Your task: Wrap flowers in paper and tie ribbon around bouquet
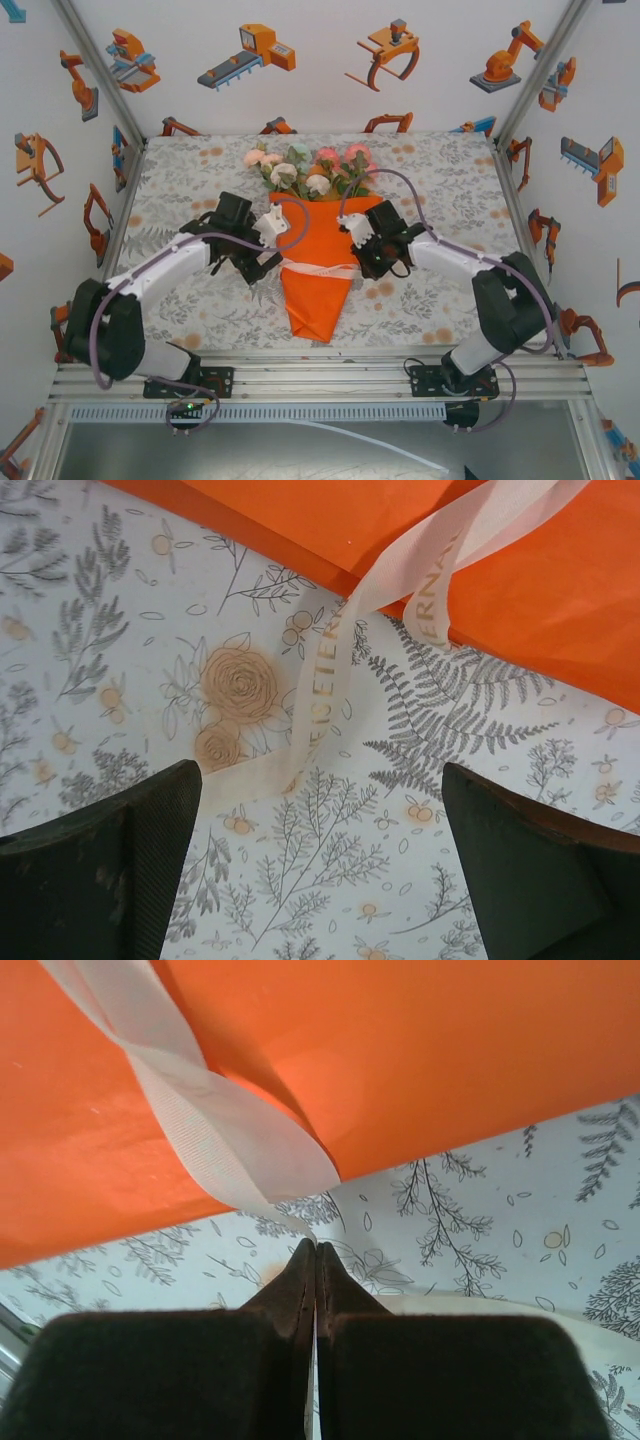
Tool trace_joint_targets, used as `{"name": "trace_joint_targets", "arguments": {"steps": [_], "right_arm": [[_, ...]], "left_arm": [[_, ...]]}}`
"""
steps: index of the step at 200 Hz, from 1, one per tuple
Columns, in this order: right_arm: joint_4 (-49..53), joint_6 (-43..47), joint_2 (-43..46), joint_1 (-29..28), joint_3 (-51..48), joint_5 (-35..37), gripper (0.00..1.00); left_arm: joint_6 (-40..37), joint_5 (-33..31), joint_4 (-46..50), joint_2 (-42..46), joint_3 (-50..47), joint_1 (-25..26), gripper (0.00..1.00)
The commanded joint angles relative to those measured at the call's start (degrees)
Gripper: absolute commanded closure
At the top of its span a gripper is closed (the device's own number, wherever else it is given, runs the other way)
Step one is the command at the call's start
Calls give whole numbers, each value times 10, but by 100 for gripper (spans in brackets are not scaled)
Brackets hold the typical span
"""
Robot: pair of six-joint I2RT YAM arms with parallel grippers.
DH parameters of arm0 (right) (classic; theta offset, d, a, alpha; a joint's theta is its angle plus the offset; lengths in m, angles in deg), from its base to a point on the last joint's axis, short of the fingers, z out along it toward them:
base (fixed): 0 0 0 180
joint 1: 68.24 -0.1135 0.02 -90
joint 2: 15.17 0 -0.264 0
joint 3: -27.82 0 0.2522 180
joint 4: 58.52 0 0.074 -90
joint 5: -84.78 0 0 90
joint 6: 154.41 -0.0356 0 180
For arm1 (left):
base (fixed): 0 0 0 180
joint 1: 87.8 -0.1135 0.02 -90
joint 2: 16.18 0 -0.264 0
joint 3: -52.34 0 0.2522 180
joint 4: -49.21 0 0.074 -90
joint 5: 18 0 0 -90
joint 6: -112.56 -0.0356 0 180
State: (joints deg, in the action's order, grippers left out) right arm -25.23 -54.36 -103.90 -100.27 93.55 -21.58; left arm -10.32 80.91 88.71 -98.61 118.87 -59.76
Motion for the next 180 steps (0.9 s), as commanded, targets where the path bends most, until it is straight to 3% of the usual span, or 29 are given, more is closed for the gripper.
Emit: {"name": "trace_joint_targets", "arguments": {"steps": [1,59,96,122,135,147,159,180], "right_arm": [[-92,-47,32,-2,-30,-41,100],[-165,-120,21,-2,-53,-62,100],[-165,-126,28,-1,-57,-36,100],[-166,-141,31,0,-60,2,100],[-166,-170,34,3,-64,27,100],[-165,-214,40,9,-73,53,100],[-170,-264,53,15,-91,76,100],[-169,-334,81,31,-139,124,100]], "left_arm": [[-20,19,-32,-38,27,-4,0],[-8,46,-28,-125,75,-4,18],[-9,65,-11,-150,82,-4,40],[-9,64,-11,-163,83,-6,65],[-1,53,-15,-160,82,-8,98],[38,14,-39,-142,75,-12,100],[121,-86,-46,-129,85,-20,100],[332,-218,10,-116,116,-62,100]]}}
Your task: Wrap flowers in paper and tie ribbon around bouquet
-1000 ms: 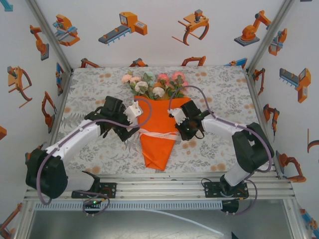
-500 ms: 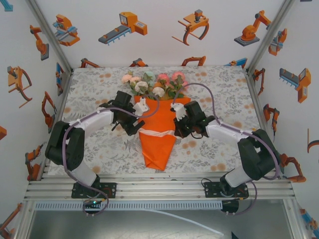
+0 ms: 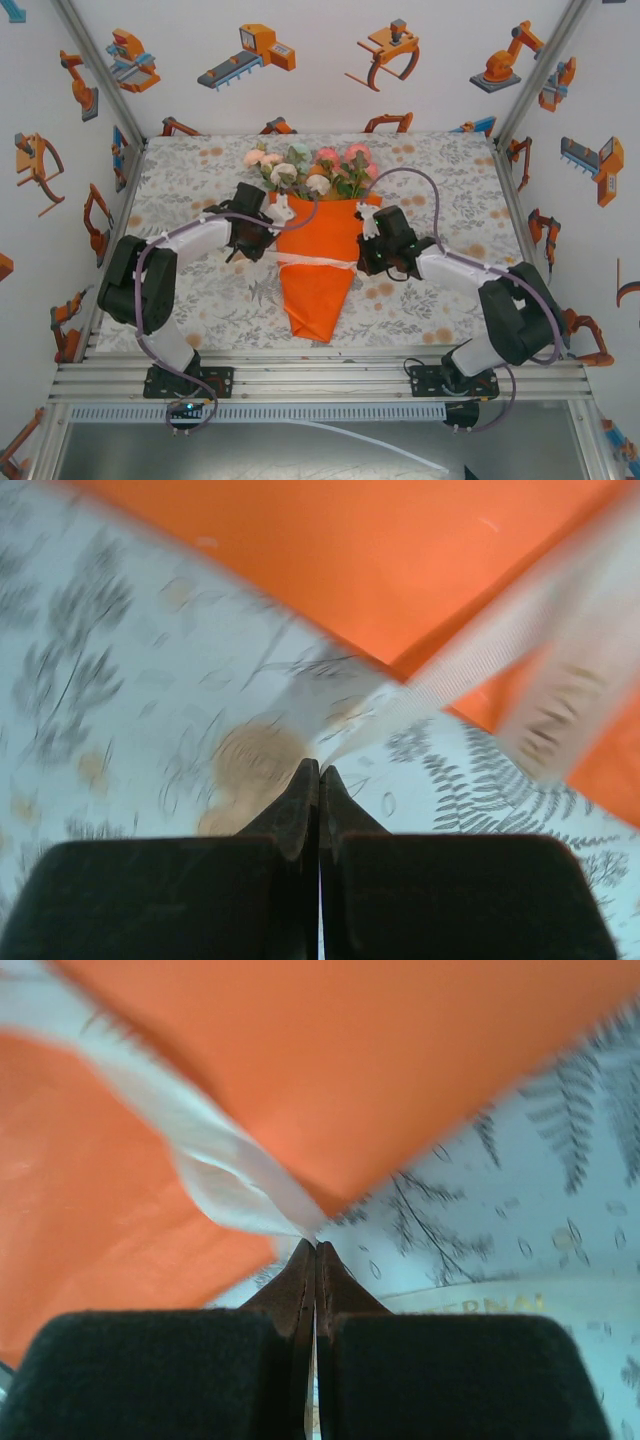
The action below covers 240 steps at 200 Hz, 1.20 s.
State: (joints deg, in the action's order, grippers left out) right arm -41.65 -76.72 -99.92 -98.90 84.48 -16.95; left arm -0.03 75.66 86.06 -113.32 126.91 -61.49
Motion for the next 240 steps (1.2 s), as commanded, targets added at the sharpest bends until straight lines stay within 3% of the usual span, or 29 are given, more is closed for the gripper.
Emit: {"name": "trace_joint_targets", "arguments": {"steps": [1,24,60,89,120,142,166,179,191,209,240], "right_arm": [[-5,-112,43,19,-51,81,100],[6,-193,82,76,-111,122,100],[49,-306,156,232,-170,147,100],[56,-368,216,328,-192,140,100],[35,-418,257,387,-218,116,100],[-10,-416,250,398,-227,67,100],[-150,-376,212,387,-227,-118,100],[-174,-363,204,356,-210,-197,100],[-158,-339,212,313,-183,-233,100],[-123,-317,234,229,-144,-232,100],[-143,-325,223,104,-79,-203,100]], "left_arm": [[238,-169,39,32,35,-48,100],[415,-178,76,70,3,-108,100],[580,-112,135,65,-21,-237,100],[639,-3,108,62,-61,-353,100],[643,31,87,68,-77,-392,100],[628,91,60,68,-83,-389,100],[565,239,3,103,-87,-341,100],[530,275,0,142,-79,-287,100],[489,279,5,192,-77,-233,100],[426,251,21,277,-79,-164,100],[343,232,11,408,-128,-109,100]]}}
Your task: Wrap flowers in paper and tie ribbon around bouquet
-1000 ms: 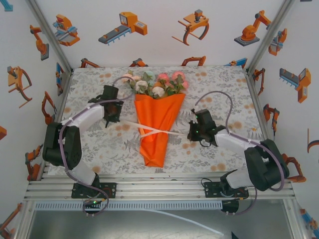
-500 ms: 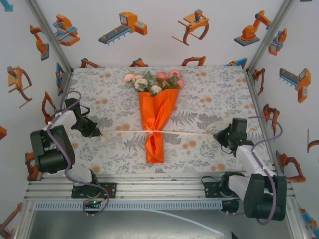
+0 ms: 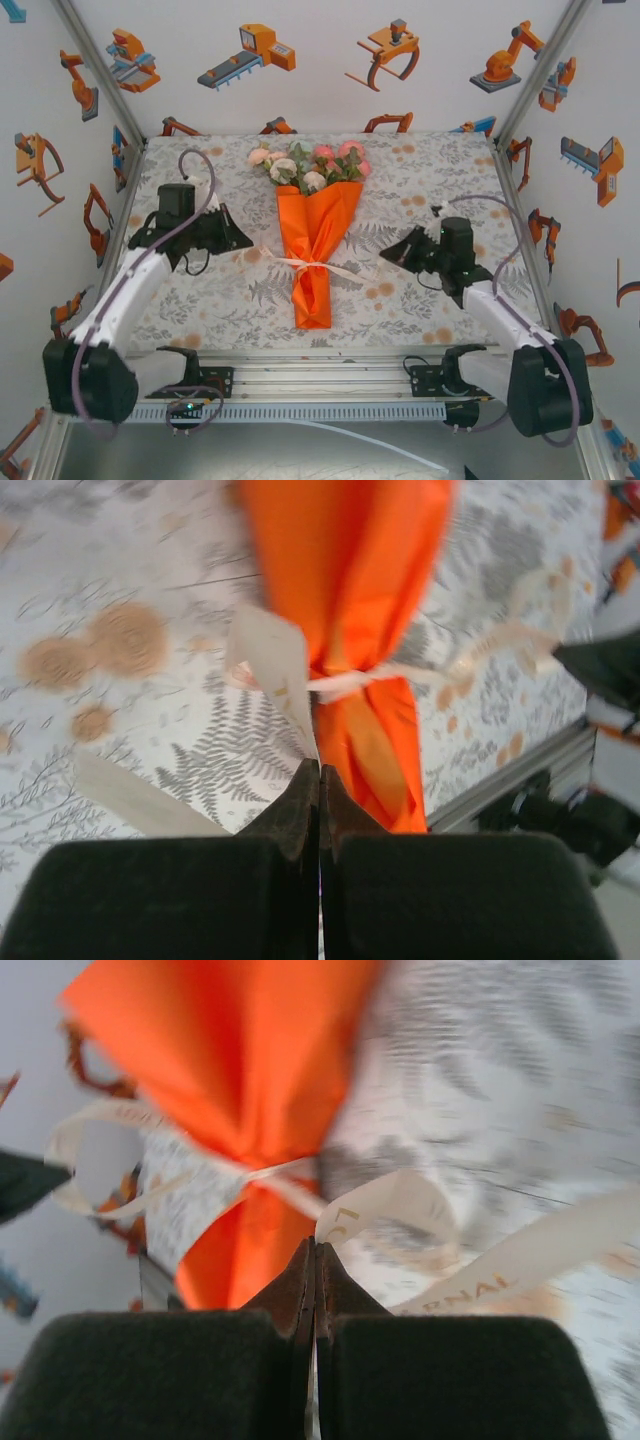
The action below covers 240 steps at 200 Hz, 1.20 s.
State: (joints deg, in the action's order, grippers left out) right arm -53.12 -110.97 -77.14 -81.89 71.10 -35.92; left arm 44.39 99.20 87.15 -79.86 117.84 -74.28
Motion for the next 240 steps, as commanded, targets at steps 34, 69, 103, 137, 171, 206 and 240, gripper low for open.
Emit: {"name": "trace_joint_targets", "arguments": {"steps": [34,69,103,137,171,206,240], "right_arm": [[-45,9,-98,-164,174,29,100],[-16,69,-251,-215,307,100,100],[34,106,-362,-218,397,81,100],[50,117,-342,-218,389,98,100],[81,140,-293,-215,355,116,100],[95,150,-273,-214,345,111,100],[99,155,-268,-214,345,102,100]], "left_arm": [[-187,3,-17,179,-89,42,100],[-252,-48,11,230,-105,46,100],[-269,-243,76,185,-86,47,92],[-271,-222,123,108,-44,47,56],[-298,-148,74,49,-14,54,38],[-473,-137,67,-84,26,58,36],[-555,-130,53,-193,54,58,35]]}}
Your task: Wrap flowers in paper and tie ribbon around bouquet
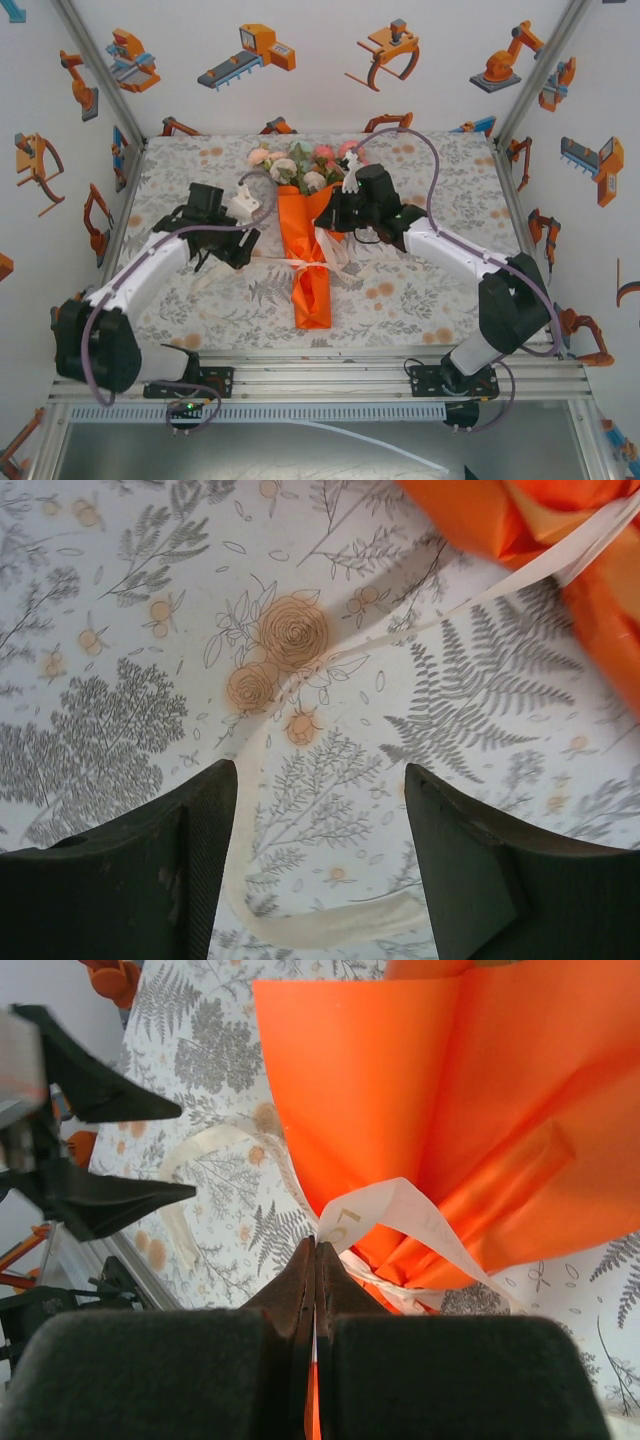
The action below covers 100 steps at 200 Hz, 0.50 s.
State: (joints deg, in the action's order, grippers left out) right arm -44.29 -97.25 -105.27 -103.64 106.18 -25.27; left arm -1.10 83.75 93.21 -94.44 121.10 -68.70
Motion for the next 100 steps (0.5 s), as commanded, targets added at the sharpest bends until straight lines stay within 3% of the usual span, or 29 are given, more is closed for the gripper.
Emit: {"name": "trace_joint_targets", "arguments": {"steps": [1,37,78,100], "right_arm": [[10,18,14,3,-6,-5,100],[13,29,22,6,-11,-8,100],[14,30,30,14,-23,-16,100],[19,28,38,17,-29,-11,100]], "left_arm": [[-101,25,-9,-50,21,2,35],[-122,-8,-43,-134,32,7,35],[-108,13,-80,-178,42,13,36],[-110,-3,-74,-205,54,15,46]]}}
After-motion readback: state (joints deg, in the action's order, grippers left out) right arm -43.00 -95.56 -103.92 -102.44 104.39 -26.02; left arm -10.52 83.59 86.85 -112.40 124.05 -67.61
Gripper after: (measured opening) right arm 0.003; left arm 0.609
